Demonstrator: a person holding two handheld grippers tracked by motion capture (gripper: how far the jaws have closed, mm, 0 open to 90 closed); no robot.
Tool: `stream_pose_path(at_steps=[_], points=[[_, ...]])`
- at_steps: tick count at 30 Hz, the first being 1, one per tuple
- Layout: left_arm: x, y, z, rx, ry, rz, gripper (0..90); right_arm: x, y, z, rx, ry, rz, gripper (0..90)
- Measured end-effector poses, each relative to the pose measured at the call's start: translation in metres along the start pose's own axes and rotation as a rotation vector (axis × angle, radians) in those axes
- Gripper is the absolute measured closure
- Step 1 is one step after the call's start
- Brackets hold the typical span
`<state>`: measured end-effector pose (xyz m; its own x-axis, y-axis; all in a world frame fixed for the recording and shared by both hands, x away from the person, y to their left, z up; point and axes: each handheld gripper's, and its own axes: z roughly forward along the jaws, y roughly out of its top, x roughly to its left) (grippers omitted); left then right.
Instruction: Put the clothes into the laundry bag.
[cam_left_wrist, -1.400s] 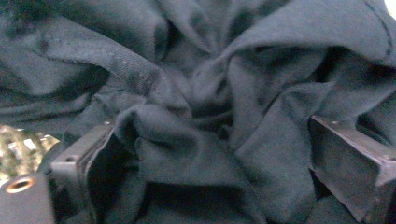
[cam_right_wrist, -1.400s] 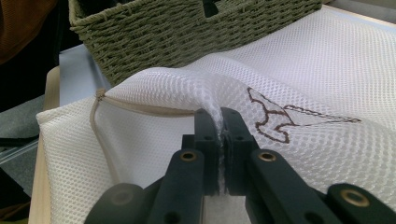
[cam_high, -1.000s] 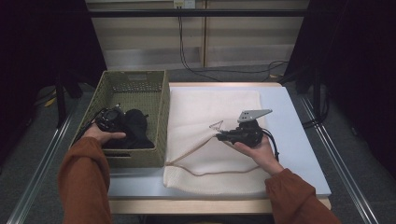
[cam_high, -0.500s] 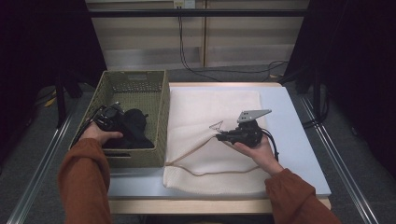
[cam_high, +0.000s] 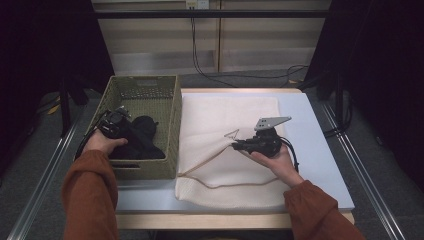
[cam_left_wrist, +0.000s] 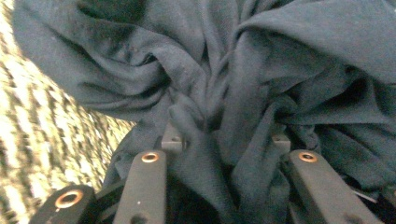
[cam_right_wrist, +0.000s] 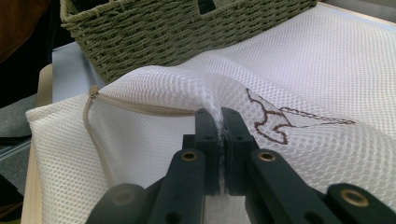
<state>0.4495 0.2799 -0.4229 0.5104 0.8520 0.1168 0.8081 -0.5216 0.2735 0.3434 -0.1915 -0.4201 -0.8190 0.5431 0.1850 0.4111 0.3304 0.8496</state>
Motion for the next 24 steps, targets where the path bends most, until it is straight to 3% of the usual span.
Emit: stream_pose_path(at_steps=[7,10,13,15,22,24], points=[[0.005,-0.005,-0.022,-0.167,-0.025,-0.04,63.9,0.0,0.0,0.0,0.002,-0.006,0.003,87.6],[0.003,-0.007,-0.03,-0.221,-0.023,-0.038,64.1,0.0,0.0,0.0,0.0,-0.004,0.003,87.6],[0.005,-0.01,-0.036,-0.269,-0.048,-0.05,64.3,0.0,0.001,0.0,0.0,-0.005,0.003,87.6],[0.004,-0.012,-0.04,-0.306,-0.035,-0.068,64.5,0.001,0.001,0.0,-0.001,-0.006,0.004,87.6],[0.004,-0.022,-0.058,-0.422,-0.066,-0.101,64.8,0.001,0.001,0.0,0.001,-0.006,0.002,87.6],[0.005,-0.025,-0.061,-0.461,-0.058,-0.118,64.9,0.002,0.001,0.0,0.0,-0.009,0.003,87.6]])
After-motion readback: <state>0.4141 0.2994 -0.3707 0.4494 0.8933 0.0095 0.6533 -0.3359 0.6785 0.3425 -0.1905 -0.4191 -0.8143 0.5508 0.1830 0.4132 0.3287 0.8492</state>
